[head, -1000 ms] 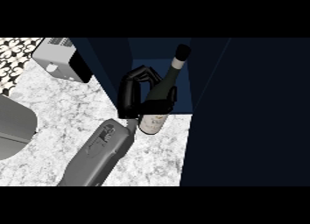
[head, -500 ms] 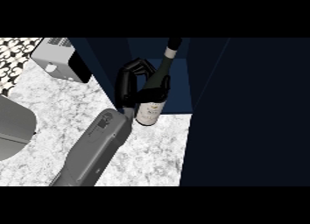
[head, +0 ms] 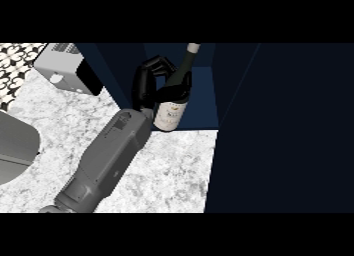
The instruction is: Pick up the wine, place it into the cabinet and close the cabinet
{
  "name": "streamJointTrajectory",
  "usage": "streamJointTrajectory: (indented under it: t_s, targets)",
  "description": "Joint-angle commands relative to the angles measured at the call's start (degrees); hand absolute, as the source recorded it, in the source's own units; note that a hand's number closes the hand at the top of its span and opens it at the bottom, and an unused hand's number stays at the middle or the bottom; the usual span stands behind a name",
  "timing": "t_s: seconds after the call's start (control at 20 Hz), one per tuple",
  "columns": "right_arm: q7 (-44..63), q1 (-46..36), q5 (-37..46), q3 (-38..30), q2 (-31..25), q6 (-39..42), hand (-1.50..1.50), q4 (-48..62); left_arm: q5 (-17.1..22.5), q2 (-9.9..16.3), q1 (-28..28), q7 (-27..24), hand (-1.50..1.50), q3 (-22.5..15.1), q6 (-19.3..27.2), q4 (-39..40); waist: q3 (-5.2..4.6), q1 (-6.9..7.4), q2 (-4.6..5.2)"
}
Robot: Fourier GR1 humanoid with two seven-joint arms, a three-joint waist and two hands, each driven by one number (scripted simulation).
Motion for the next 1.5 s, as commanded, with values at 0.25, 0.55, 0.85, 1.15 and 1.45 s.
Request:
streamJointTrajectory:
  t_s: [0.25,0.55,0.85,1.15,1.45]
  targets:
    - [1.1,-0.3,-3.0,0.8,0.3,0.1,-1.50,-2.9,1.6,0.0,-5.4,-10.2,1.50,1.2,1.1,11.8,-0.02,-1.21,0.36]
    - [0.6,2.3,-1.3,2.8,0.9,0.2,-1.50,-3.6,-0.3,1.4,-11.0,-13.2,1.50,7.4,-0.5,19.5,-0.03,-0.92,0.47]
    - [2.4,-1.0,-0.8,2.7,1.1,-1.1,-1.50,-3.5,0.0,0.0,-16.4,-12.0,1.50,8.9,1.0,23.4,-0.04,-1.15,0.49]
    - [-1.7,1.1,-0.6,3.3,1.7,0.4,-1.50,-1.9,4.6,3.3,-16.7,-10.9,1.50,14.6,-5.0,25.7,-0.05,-1.81,0.94]
    - [-2.6,1.2,-1.5,2.8,1.7,0.8,-1.50,-1.2,5.0,2.2,-16.2,-13.5,1.50,16.3,-6.0,28.1,-0.03,-1.91,1.02]
